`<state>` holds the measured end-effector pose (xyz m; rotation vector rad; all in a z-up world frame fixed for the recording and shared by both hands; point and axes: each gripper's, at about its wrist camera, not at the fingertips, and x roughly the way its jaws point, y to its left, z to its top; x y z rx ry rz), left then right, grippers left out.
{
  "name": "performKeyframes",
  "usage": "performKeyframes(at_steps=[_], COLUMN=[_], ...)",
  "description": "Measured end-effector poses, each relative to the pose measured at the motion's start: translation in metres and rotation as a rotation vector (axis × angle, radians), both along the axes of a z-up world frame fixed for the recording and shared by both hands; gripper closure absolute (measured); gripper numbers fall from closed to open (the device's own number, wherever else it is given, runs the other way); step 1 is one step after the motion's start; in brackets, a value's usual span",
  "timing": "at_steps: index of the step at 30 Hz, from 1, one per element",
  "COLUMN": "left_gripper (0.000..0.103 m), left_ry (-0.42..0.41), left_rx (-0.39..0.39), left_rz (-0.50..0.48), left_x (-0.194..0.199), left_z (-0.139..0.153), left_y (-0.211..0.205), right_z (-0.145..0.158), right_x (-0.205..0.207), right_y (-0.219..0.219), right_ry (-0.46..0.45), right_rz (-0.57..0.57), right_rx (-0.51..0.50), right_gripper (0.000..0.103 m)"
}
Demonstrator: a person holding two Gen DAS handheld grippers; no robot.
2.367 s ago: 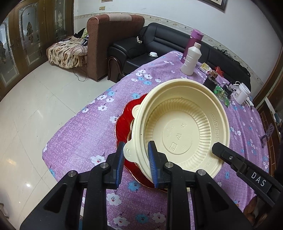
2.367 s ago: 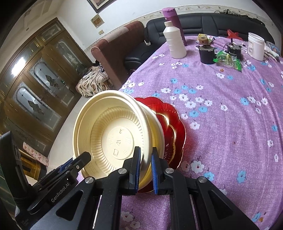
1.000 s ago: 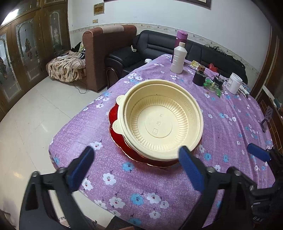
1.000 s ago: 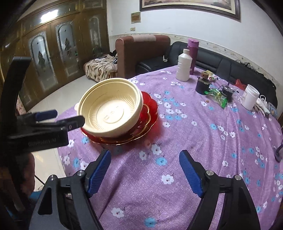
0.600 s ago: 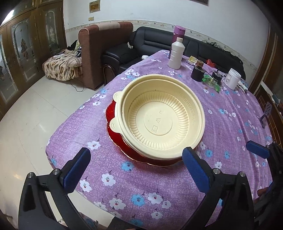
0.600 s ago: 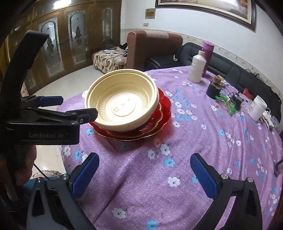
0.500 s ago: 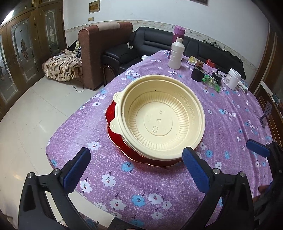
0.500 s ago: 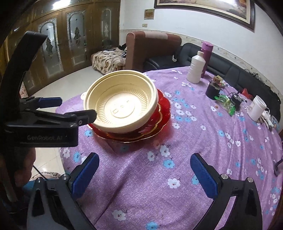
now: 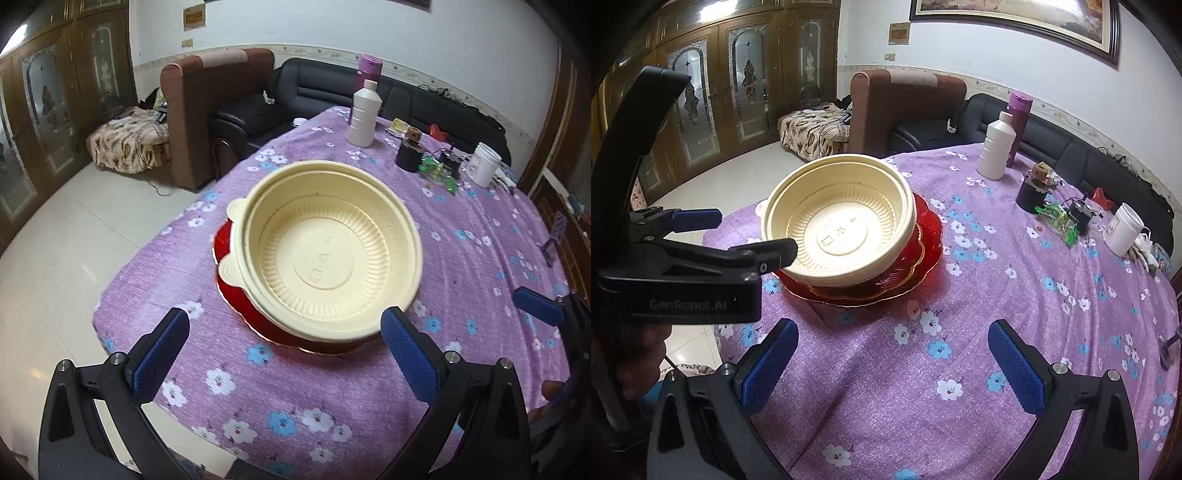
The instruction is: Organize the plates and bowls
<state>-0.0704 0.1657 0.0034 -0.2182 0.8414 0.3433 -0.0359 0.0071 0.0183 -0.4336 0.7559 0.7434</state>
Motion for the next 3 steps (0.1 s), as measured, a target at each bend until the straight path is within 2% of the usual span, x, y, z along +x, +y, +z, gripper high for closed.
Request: performKeyframes(at_steps=[3], left_gripper=[0.000], left_ry=[0.010], left_rx=[0.004], left_rz=[-0.006], left_x=[0.0024], left_z=[-0.0018], left_y=[0.0004], right_z=[0.0004], right_x=[0.0008], right_y=[-0.0008], right_ry=[0.002], right_rz=[-0.002], right_rx=[0.005], right_gripper=[0.001])
